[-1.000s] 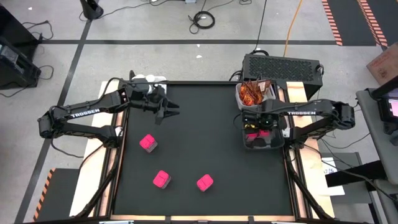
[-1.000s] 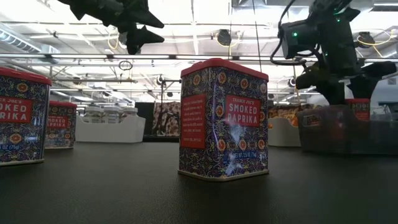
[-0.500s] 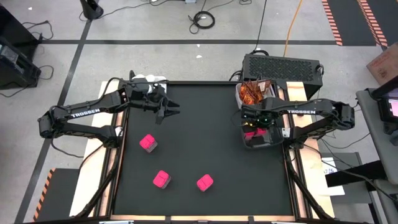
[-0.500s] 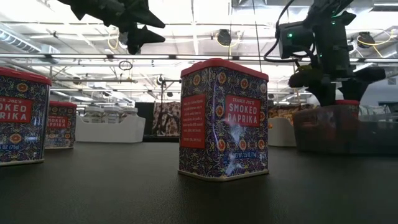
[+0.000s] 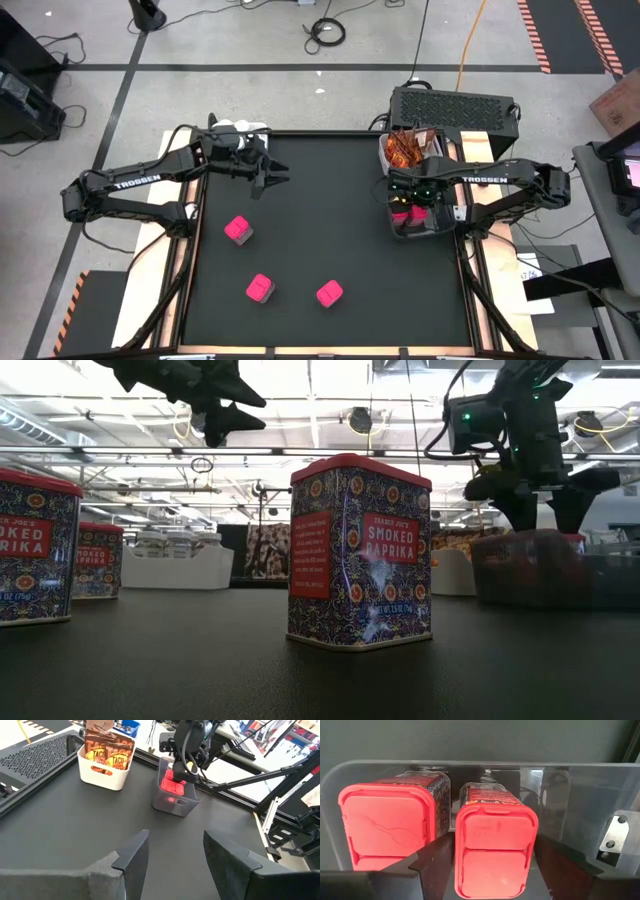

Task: Sort spices by type
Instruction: Put the red seasoning can into the black transparent bin

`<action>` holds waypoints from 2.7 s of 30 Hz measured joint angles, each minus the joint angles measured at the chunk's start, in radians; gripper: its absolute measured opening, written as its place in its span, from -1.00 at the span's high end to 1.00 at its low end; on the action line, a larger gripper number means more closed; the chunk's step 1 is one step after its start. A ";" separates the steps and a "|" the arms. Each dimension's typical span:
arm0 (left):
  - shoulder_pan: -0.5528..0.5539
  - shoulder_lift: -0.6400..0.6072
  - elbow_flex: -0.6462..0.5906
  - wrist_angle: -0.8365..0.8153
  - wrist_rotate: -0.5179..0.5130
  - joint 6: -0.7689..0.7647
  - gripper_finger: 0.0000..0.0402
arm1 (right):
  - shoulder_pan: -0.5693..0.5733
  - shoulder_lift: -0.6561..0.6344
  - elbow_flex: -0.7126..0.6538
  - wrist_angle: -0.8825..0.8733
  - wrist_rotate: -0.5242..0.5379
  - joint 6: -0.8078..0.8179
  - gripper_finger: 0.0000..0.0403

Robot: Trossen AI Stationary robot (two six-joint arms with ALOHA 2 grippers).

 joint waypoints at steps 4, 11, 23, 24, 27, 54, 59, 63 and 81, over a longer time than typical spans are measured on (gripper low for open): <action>0.000 0.000 0.000 0.000 -0.013 0.000 0.04 | 0.000 -0.005 0.000 0.000 0.000 0.000 -0.32; 0.000 0.000 0.000 0.000 -0.015 0.004 0.04 | -0.001 -0.032 0.052 -0.014 0.045 -0.003 -0.32; 0.000 0.000 0.000 -0.006 -0.015 0.007 0.04 | 0.029 -0.035 0.221 -0.338 -0.001 0.042 -0.15; 0.000 0.000 0.000 -0.005 -0.015 0.007 0.04 | 0.039 -0.035 0.214 -0.341 -0.023 0.051 -0.08; 0.000 0.000 0.000 -0.004 -0.015 0.008 0.04 | 0.062 -0.034 0.171 -0.331 -0.063 0.057 0.19; 0.000 0.000 0.000 -0.009 -0.015 0.033 0.04 | 0.047 -0.034 0.015 -0.137 0.012 0.089 1.00; 0.000 0.000 0.000 -0.008 -0.015 0.033 0.04 | 0.040 -0.034 0.016 -0.147 0.018 0.090 1.00; 0.000 0.000 0.000 -0.008 -0.015 0.033 0.04 | 0.041 -0.034 0.066 -0.200 0.028 0.091 1.00; -0.052 -0.030 0.087 -0.353 -0.076 -0.005 0.04 | 0.079 -0.034 0.456 0.056 0.199 -0.307 1.00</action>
